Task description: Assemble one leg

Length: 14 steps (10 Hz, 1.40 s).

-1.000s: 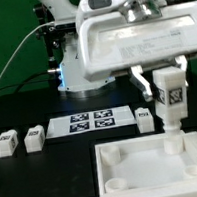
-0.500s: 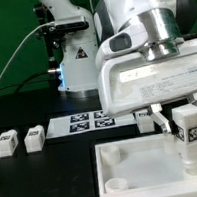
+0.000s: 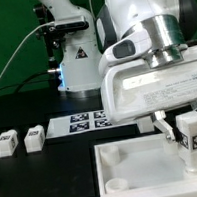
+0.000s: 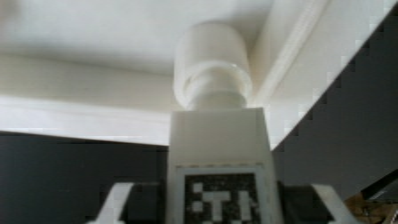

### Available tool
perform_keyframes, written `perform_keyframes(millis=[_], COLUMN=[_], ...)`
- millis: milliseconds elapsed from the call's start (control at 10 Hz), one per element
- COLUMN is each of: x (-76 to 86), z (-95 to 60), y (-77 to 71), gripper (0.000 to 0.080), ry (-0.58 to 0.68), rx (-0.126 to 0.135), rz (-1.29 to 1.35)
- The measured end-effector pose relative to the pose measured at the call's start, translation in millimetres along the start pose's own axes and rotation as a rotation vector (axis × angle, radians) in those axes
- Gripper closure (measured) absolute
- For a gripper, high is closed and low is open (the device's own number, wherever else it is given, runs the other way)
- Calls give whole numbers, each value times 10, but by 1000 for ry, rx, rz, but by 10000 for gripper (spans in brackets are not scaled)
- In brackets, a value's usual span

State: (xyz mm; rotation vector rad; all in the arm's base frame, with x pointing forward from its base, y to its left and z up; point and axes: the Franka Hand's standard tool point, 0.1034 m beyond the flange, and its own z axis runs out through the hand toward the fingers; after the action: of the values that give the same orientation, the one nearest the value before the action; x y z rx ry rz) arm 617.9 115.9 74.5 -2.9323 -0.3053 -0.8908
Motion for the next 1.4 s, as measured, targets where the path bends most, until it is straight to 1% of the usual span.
perform_keyframes(millis=[200, 400, 800, 900, 1000, 1100, 1200, 1300, 1400], x=[-48, -49, -44, -76, -76, -80, -81, -82, -82], z=[61, 79, 82, 96, 96, 98, 99, 99, 99], y=[6, 15, 3, 4, 5, 6, 6, 6, 6], gripper=[508, 508, 508, 440, 300, 300, 182, 160, 160], ry=[-9, 14, 13, -2, -2, -3, -3, -3, -3], rx=[0, -3, -6, -4, -4, -4, -4, -4, -4], rz=[1, -7, 2, 2, 1, 1, 0, 0, 0])
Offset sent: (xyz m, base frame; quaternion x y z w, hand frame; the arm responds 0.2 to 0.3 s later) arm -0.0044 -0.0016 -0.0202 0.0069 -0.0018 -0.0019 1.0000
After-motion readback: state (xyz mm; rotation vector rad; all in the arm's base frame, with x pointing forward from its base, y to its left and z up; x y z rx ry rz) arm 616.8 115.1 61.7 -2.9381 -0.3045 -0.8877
